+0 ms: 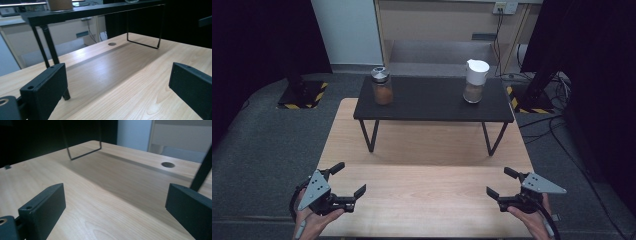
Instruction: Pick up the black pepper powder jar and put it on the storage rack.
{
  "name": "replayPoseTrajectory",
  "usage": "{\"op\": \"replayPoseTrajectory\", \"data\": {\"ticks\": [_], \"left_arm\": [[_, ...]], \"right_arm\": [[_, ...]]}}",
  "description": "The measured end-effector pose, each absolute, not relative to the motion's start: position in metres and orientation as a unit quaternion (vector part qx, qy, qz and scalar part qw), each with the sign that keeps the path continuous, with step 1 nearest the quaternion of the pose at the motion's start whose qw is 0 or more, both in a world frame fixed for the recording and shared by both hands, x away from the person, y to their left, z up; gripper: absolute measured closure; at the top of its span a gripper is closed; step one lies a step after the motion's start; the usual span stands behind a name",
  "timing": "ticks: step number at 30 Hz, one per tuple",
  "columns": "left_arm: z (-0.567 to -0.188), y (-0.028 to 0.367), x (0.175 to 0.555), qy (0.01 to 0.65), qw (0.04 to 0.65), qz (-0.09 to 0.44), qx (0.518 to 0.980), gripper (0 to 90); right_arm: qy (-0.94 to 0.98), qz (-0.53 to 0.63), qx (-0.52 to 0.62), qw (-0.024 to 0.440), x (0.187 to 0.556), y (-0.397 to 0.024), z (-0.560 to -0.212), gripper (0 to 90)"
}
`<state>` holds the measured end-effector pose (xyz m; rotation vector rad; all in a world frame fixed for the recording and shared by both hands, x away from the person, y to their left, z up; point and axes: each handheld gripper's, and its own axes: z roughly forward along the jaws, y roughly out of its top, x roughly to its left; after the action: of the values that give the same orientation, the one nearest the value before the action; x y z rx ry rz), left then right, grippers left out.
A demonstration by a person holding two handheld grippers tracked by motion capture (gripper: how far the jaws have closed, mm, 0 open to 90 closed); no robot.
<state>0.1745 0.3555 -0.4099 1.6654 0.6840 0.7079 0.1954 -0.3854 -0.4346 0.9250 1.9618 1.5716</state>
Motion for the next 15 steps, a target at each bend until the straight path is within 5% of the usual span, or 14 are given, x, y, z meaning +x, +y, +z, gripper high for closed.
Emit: {"op": "replayPoseTrajectory", "data": {"ticks": [15], "left_arm": [[-0.4143, 0.3612, 0.173, 0.313, 0.577, 0.317, 0.685, 0.6]], "right_arm": [[0.667, 0.585, 0.383, 0.256, 0.1863, -0.3922, -0.4416, 2.1]]}}
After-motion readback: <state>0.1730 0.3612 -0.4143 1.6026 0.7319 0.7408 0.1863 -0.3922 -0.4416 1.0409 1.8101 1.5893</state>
